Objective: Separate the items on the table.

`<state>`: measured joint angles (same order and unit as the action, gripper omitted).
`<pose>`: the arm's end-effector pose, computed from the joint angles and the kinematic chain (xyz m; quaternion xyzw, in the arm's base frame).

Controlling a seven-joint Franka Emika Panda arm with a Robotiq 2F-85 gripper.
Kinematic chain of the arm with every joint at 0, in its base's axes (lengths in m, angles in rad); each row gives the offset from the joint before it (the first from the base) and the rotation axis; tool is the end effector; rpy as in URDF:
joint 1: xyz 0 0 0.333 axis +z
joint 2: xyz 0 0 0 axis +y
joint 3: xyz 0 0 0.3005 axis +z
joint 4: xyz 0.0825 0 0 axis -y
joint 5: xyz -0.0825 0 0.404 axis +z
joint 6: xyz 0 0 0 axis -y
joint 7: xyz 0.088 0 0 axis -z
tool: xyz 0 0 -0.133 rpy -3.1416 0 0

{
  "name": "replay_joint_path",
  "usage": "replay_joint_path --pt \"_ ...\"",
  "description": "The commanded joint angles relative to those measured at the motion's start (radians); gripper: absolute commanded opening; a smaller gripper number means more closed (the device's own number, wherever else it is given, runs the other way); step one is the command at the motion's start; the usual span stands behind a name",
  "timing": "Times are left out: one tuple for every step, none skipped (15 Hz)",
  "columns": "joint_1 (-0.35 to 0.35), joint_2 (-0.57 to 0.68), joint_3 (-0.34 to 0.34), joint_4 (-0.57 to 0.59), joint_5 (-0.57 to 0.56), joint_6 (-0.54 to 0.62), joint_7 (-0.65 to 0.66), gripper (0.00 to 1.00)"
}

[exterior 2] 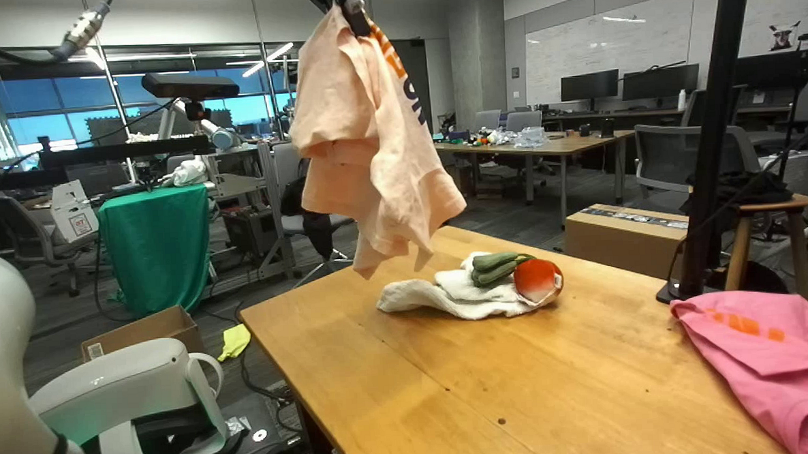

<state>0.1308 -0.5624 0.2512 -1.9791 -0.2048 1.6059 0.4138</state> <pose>0.3819 0.1550 0.6581 0.9814 -0.0335 0.1429 0.1235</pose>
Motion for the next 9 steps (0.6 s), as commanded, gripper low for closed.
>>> replay_joint_path --pt "-0.016 -0.047 -0.011 0.009 0.025 -0.04 -0.023 0.03" --pt "-0.019 -0.054 -0.018 0.006 0.028 -0.044 -0.026 0.03" --pt "-0.022 -0.06 -0.023 0.0 0.027 -0.046 -0.024 0.03" --pt "-0.026 -0.065 -0.031 -0.008 0.028 -0.046 -0.025 0.03" --pt "-0.03 -0.071 -0.041 -0.016 0.031 -0.047 -0.026 0.03" --pt "-0.037 -0.075 -0.048 -0.026 0.029 -0.046 -0.024 0.03" --pt "-0.044 -0.081 -0.058 -0.039 0.03 -0.044 -0.02 0.03" --pt "-0.053 -0.085 -0.066 -0.052 0.026 -0.041 -0.016 0.03" --pt "-0.061 -0.09 -0.078 -0.064 0.027 -0.04 -0.016 0.03"
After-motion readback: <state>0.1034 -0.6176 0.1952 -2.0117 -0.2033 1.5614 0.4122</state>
